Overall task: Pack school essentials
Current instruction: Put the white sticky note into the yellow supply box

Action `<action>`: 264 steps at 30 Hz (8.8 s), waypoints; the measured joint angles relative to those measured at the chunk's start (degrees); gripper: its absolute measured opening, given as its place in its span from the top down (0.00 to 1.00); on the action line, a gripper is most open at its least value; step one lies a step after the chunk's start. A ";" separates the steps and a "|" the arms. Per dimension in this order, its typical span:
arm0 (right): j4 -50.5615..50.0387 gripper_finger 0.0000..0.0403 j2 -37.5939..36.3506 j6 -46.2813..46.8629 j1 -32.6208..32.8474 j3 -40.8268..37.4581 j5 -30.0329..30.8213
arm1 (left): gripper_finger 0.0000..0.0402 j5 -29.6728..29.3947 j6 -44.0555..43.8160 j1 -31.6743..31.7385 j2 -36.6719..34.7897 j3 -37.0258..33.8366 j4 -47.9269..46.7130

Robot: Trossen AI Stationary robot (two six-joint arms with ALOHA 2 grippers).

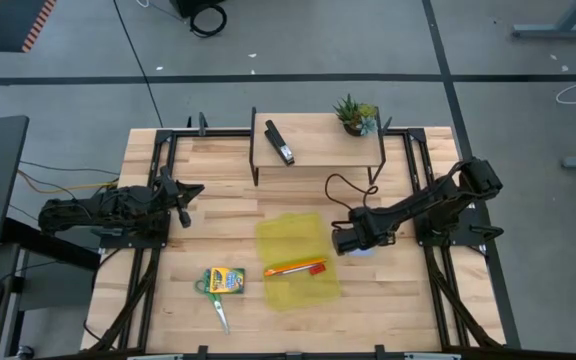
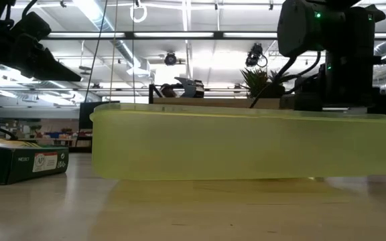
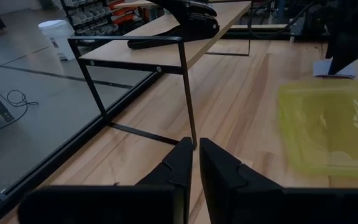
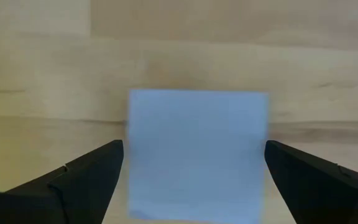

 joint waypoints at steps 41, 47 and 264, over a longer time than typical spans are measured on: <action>0.74 0.01 0.01 -1.32 -0.38 -0.88 -3.16 | 0.91 0.00 0.00 0.00 0.02 0.00 0.00; 0.78 0.01 0.02 -1.36 -0.38 -0.90 -1.85 | 0.93 0.00 0.00 0.00 0.00 0.00 0.00; 16.66 0.05 9.94 -87.61 11.32 16.23 -5.02 | 0.93 0.00 0.00 0.00 0.02 0.00 0.00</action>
